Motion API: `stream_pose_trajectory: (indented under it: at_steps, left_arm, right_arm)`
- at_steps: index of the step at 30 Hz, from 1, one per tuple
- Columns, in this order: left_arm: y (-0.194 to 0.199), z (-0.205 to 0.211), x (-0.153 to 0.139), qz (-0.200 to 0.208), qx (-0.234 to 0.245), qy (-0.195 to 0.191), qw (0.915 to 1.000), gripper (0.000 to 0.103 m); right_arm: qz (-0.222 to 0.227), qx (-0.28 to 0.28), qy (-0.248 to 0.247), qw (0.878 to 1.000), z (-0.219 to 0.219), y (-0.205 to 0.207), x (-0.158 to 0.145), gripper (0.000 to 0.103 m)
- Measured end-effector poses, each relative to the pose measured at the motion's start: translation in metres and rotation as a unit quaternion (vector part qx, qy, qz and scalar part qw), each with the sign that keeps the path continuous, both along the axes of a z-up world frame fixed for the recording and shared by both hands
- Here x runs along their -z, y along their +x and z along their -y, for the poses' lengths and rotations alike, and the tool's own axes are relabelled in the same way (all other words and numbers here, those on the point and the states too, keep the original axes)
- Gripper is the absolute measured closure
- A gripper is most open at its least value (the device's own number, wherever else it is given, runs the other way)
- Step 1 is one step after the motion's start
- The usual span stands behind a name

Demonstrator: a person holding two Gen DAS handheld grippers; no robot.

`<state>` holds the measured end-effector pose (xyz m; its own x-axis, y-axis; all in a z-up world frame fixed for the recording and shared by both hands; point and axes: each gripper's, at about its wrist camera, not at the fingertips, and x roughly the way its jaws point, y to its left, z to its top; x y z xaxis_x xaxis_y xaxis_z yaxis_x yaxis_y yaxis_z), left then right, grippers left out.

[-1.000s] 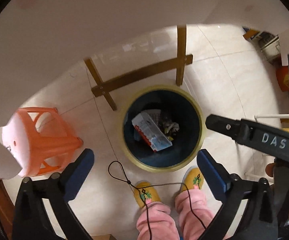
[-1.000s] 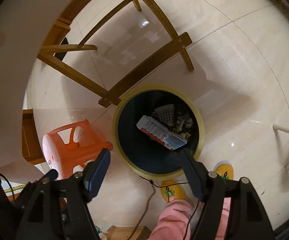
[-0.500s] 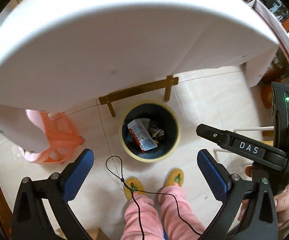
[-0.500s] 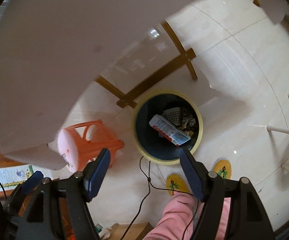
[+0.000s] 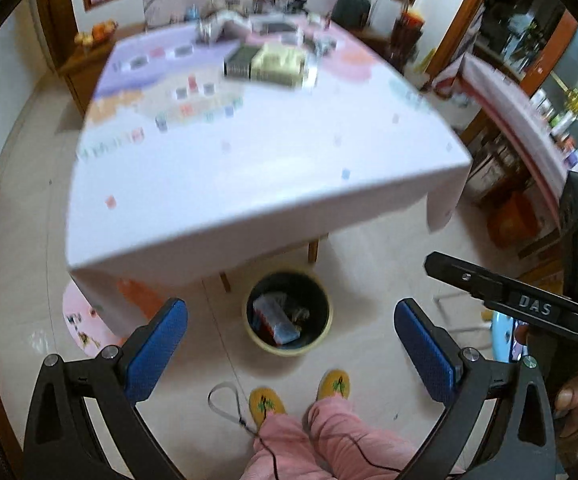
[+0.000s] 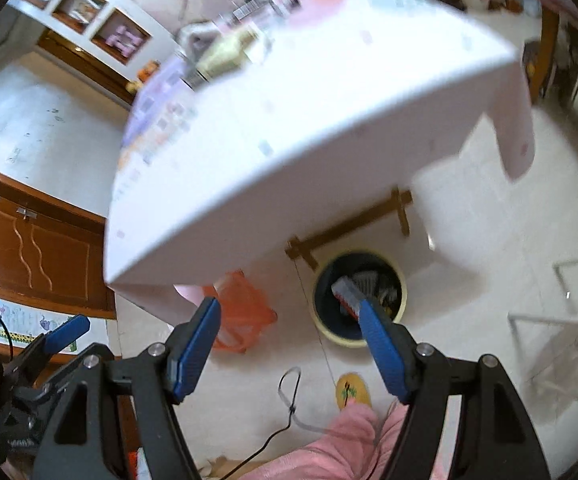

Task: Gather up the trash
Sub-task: 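Raise both tools back toward the table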

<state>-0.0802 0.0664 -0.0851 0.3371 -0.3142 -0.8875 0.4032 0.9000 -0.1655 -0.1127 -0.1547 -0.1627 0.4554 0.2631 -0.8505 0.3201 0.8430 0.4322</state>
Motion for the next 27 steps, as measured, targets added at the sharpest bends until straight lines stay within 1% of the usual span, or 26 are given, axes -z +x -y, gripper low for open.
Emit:
stream_pose_trajectory:
  at_steps: [1,5,7,10,12,14,20,22,24,27]
  left_arm:
    - [0.002,-0.002,-0.010,0.010,0.000,-0.005,0.9999,0.001]
    - [0.012,-0.008,-0.047,0.051,-0.005,-0.025,0.9984,0.001]
    - [0.022,-0.010,-0.062,0.071,-0.009,-0.036,0.9968,0.001]
    - [0.031,-0.014,-0.075,0.089,-0.016,-0.047,0.9948,0.001]
    - [0.037,-0.018,-0.084,0.100,-0.023,-0.052,0.9933,0.001]
    - [0.043,-0.022,-0.092,0.110,-0.030,-0.054,0.9920,0.001]
    - [0.072,-0.035,-0.103,0.128,-0.053,-0.056,0.9887,0.001]
    - [0.086,-0.039,-0.104,0.124,-0.062,-0.060,0.9885,0.001]
    - [0.097,-0.041,-0.103,0.122,-0.069,-0.060,0.9883,0.001]
    - [0.115,-0.042,-0.102,0.128,-0.083,-0.049,0.9871,0.001]
  right_arm:
    - [0.016,0.000,-0.010,1.000,0.001,0.001,-0.017,0.031]
    - [0.064,-0.007,-0.045,0.997,-0.003,0.005,-0.069,0.030]
    - [0.080,-0.011,-0.057,0.995,-0.006,0.009,-0.085,0.029]
    - [0.106,-0.024,-0.077,0.991,-0.013,0.021,-0.112,0.029]
    - [0.119,-0.032,-0.090,0.988,-0.018,0.029,-0.125,0.028]
    - [0.126,-0.037,-0.100,0.986,-0.024,0.037,-0.134,0.022]
    - [0.152,-0.053,-0.139,0.977,-0.033,0.065,-0.164,0.009]
    - [0.157,-0.059,-0.153,0.974,-0.034,0.074,-0.170,0.007]
    - [0.162,-0.068,-0.167,0.970,-0.034,0.090,-0.175,0.007]
    - [0.176,-0.087,-0.190,0.962,-0.032,0.116,-0.182,0.005]
